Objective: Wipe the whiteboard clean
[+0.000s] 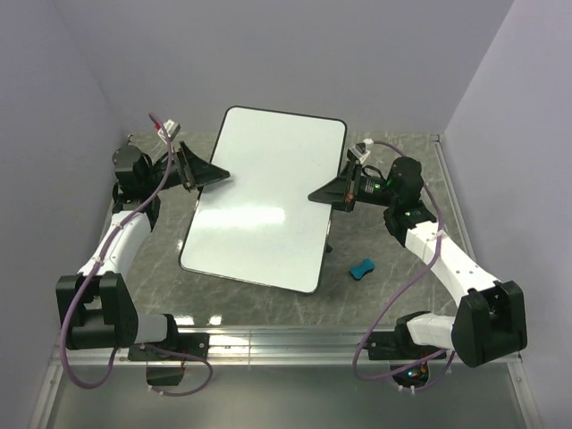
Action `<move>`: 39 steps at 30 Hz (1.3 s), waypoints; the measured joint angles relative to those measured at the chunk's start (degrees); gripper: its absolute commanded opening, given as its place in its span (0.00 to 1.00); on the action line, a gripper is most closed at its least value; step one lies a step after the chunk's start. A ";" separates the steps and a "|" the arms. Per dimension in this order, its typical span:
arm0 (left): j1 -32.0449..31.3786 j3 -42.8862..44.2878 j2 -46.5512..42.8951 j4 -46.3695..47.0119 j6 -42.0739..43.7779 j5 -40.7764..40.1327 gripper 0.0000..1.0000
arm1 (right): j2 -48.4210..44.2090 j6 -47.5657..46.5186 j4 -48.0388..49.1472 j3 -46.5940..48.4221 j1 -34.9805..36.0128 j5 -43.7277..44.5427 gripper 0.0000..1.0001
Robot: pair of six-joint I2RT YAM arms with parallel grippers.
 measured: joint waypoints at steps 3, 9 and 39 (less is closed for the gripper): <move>-0.07 -0.17 0.94 4.55 -4.98 2.73 0.51 | 0.00 1.53 3.02 0.00 0.00 -0.79 0.00; -0.55 2.93 1.70 -2.80 -10.54 5.73 0.00 | 0.70 -0.74 7.58 -1.29 -0.42 -2.05 0.00; -24.22 46.01 13.75 -74.27 38.03 -46.29 0.00 | -24.28 -42.51 -70.34 11.69 -7.98 36.68 1.00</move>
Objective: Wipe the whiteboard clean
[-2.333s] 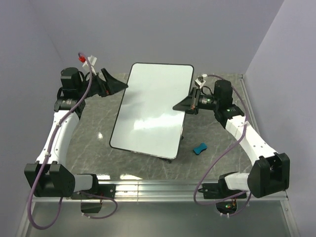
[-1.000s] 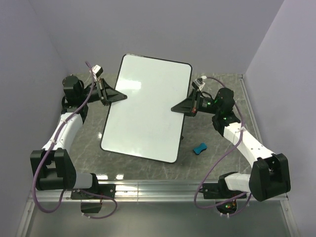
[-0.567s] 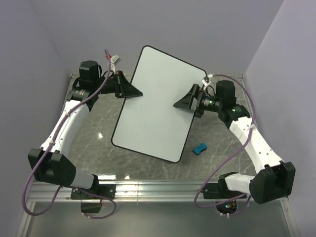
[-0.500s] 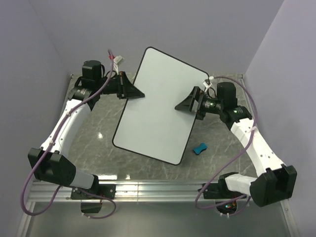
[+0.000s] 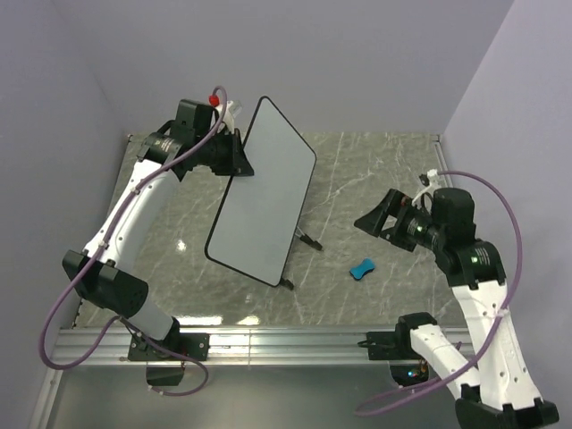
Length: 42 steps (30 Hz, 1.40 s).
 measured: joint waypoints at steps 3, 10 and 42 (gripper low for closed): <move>-1.03 3.63 0.28 -3.80 0.13 -3.85 0.00 | -3.08 -0.74 -3.06 -0.68 -0.11 1.51 1.00; -4.52 14.67 3.08 -11.56 -0.94 -5.55 0.00 | -9.88 -1.46 -6.93 -6.60 -0.20 3.04 1.00; -17.79 4.11 0.13 -19.39 -3.87 -16.79 0.00 | -17.11 -2.73 -10.93 -13.84 -0.22 3.91 1.00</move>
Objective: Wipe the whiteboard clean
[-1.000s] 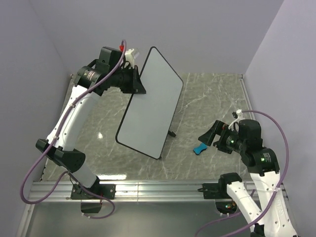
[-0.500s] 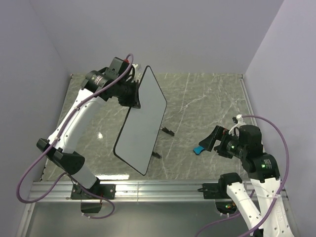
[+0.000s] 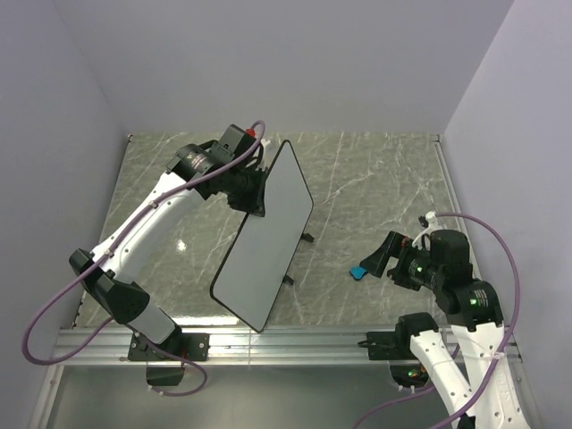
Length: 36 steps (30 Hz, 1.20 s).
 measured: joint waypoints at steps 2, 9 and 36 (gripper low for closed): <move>0.07 -0.31 0.44 0.39 -0.04 0.02 0.00 | -0.02 0.00 -0.02 -0.33 0.02 0.09 1.00; 0.24 0.35 2.93 3.74 0.90 -0.07 0.08 | 0.46 -0.26 -0.07 -0.44 0.00 0.33 1.00; 5.60 -10.01 1.92 14.01 7.56 -7.52 0.35 | 12.72 -2.80 -2.01 4.28 0.79 3.50 1.00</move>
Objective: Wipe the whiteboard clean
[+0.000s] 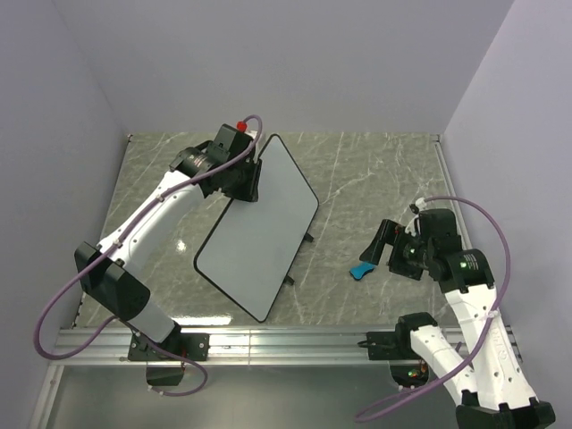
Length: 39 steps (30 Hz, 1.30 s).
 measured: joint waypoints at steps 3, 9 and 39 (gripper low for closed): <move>0.90 -1.66 -0.52 1.25 0.92 0.28 0.38 | 1.07 0.04 0.63 0.50 0.00 0.02 1.00; 2.25 -4.52 0.22 5.18 0.68 -2.01 0.47 | 3.17 0.07 1.90 1.27 0.00 0.00 1.00; 2.16 -8.17 3.13 8.92 -3.32 -13.51 0.80 | -1.36 7.28 20.63 6.43 0.00 -7.39 1.00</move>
